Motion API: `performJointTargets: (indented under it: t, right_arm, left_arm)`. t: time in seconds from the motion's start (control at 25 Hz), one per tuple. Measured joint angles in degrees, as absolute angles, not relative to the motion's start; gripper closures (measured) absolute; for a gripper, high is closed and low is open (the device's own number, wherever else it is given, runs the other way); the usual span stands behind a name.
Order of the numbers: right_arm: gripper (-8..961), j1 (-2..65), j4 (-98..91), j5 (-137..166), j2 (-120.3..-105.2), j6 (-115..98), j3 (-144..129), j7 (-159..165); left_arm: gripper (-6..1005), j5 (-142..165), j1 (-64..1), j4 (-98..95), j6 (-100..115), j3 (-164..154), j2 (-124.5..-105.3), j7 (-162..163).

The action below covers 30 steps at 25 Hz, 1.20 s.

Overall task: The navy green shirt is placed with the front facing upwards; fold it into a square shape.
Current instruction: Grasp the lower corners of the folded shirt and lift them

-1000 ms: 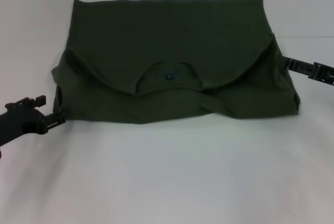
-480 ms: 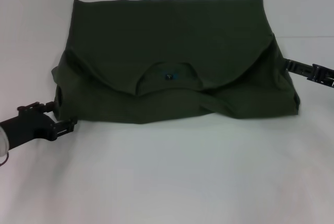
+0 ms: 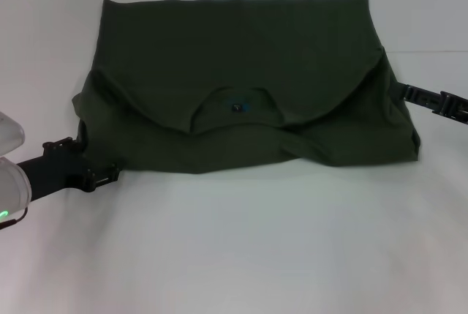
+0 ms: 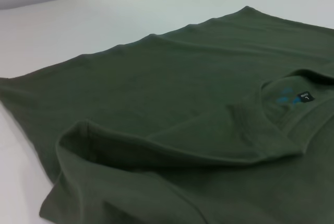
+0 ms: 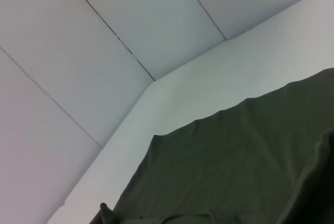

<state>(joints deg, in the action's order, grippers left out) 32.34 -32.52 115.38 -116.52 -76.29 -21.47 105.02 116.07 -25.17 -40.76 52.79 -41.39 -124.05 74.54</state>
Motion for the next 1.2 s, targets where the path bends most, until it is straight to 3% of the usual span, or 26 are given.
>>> performJointTargets:
  t: [0.44,0.72,1.08,1.2]
  right_arm:
    - [240,32.3,-32.4,115.4,-116.52,-75.4,-21.4,104.9]
    - [243,32.2,-32.4,116.0,-115.99,-75.3,-21.9,105.4]
    - [245,33.6,-33.0,124.5,-113.51,-70.2,-27.1,116.5]
    - [246,34.3,-33.0,126.5,-113.45,-68.1,-29.5,118.8]
  left_arm:
    - [368,117.3,-24.8,-41.6,52.5,-40.9,-124.05,74.7]
    - [618,118.4,-25.0,-41.9,52.5,-41.3,-124.02,75.6]
    - [955,118.7,-24.8,-43.7,55.0,-41.2,-124.04,77.0]
    - [955,118.7,-24.8,-44.3,56.1,-41.1,-124.08,77.6]
